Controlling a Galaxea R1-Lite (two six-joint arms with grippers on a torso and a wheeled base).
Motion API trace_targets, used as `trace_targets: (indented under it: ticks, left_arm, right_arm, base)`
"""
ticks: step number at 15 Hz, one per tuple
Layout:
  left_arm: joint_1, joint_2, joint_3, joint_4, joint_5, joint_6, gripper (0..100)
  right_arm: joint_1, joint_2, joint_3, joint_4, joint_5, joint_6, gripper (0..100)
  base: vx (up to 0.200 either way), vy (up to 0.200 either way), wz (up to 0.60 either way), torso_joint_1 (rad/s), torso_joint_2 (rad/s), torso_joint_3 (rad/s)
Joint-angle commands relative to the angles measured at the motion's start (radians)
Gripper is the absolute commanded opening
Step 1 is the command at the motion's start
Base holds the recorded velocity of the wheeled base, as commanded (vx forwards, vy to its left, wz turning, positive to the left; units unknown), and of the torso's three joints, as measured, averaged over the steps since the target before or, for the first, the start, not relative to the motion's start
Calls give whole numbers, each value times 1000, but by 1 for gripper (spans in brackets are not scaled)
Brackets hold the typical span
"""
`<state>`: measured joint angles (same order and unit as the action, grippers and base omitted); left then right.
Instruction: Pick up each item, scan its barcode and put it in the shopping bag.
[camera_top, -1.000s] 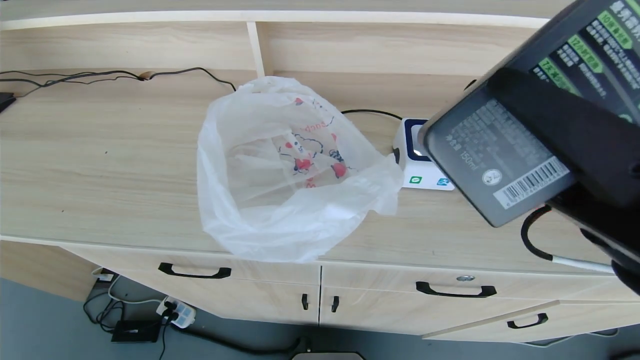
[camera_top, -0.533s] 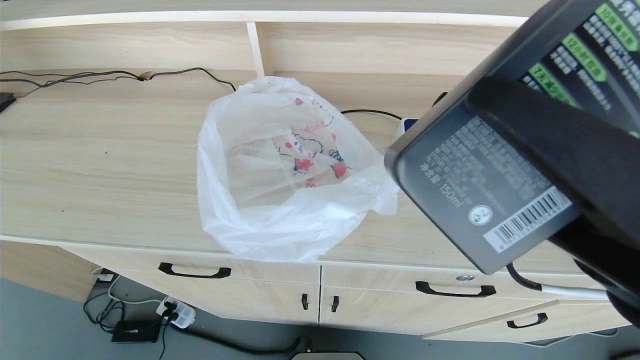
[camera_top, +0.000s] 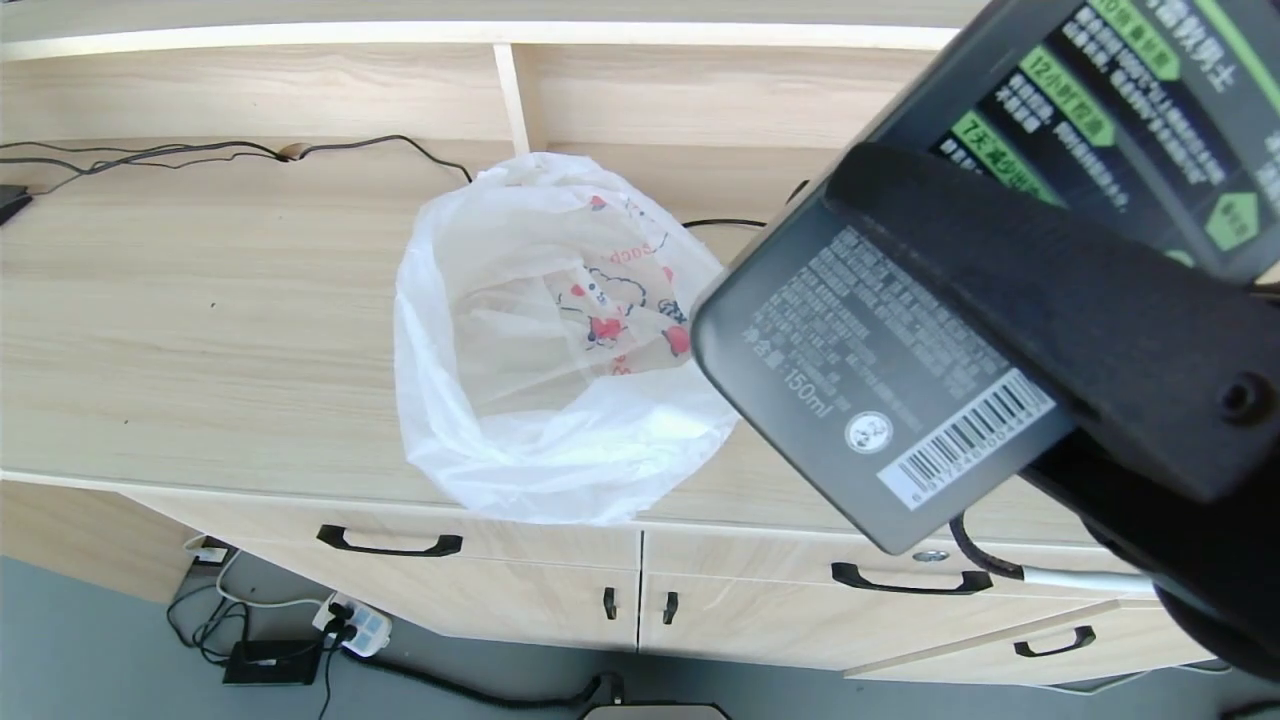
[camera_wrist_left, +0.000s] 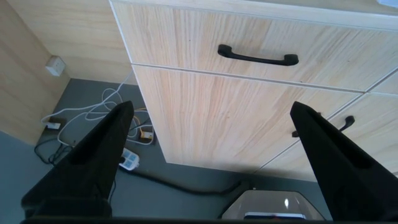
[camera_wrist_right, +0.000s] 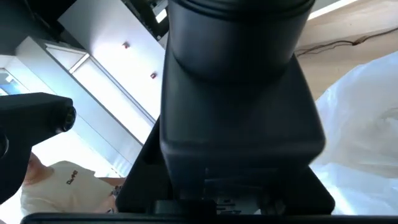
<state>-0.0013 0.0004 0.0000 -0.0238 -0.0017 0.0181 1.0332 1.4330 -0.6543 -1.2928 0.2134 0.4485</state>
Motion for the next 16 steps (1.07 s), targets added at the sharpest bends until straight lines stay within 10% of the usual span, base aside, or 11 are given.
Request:
trace_targets:
  ticks: [1,9,16]
  left_arm:
    - [0,0,0,-1,0,0,100]
    - [0,0,0,2,0,0,100]
    - [1,0,0,4,0,-3,100]
  right_arm:
    - [-1,1,7,0,-3,-13,0]
    - [-636,161,-84,-8,29,-666,0]
    - [-788,385,-303,-125,412,-861,0]
  base:
    - [0,0,0,0,0,0]
    - [0,0,0,0,0,0]
    - [0,0,0,0,0,0]
